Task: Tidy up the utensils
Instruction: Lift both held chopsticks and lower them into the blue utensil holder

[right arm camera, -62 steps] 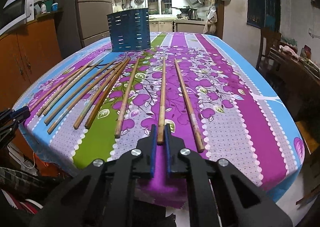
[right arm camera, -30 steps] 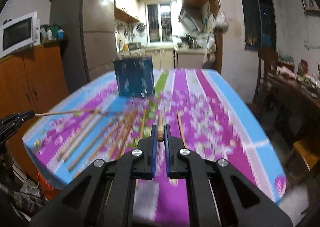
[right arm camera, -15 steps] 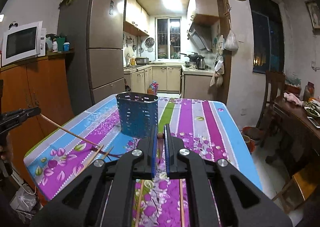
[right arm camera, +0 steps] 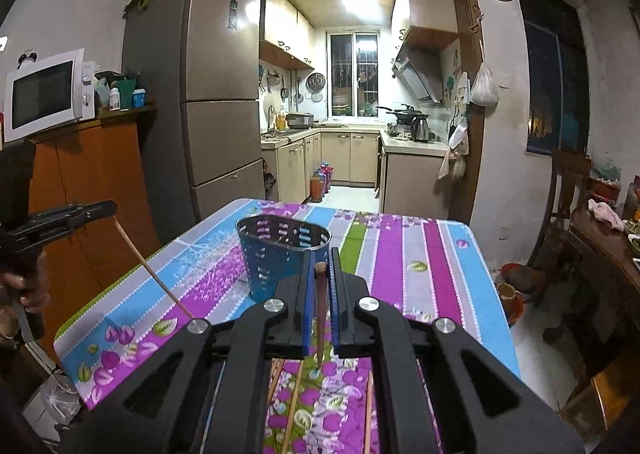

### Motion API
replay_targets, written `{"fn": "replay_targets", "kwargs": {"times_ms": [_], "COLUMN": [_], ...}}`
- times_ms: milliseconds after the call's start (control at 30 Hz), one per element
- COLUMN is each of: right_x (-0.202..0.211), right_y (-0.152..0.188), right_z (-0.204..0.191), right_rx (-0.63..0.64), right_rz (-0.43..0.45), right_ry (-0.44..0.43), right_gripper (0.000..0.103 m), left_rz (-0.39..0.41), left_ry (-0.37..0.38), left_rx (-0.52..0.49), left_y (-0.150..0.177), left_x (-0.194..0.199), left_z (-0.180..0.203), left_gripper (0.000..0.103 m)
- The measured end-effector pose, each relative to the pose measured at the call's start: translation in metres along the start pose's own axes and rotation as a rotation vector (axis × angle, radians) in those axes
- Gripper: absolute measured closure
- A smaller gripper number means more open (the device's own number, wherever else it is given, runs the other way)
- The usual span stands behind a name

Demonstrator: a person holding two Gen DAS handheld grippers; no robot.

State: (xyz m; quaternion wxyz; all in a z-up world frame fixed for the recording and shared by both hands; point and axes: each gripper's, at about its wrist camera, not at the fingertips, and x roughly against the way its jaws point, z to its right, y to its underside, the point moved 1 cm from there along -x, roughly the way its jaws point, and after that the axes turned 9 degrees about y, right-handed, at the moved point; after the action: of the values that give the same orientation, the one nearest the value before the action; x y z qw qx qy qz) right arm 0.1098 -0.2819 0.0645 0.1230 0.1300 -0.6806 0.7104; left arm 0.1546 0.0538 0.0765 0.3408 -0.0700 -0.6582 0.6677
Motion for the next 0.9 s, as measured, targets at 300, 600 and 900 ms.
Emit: {"fn": "replay_targets", "kwargs": {"times_ms": [300,600,900], "right_x": [-0.004,-0.003,-0.071], "right_y": [-0.039,-0.106,-0.126], "right_z": [-0.005,-0.013,-0.027], "right_rx": [0.031,0.016,0.0], "right_rz": [0.067,0.24,0.272], "right_ry": [0.009,-0.014,0.008], "right_gripper": [0.098,0.098,0.098], "left_rz": [0.076,0.257,0.313], "left_ry": [0.014,0.036,0.062], "left_rx": [-0.033,-0.113,-0.126], "left_y": [-0.052,-0.138,-0.151], "left_x": [-0.006,-0.011,-0.093], "left_z": [0.002,0.028,0.035], "left_gripper": [0.096,0.096,0.096]}}
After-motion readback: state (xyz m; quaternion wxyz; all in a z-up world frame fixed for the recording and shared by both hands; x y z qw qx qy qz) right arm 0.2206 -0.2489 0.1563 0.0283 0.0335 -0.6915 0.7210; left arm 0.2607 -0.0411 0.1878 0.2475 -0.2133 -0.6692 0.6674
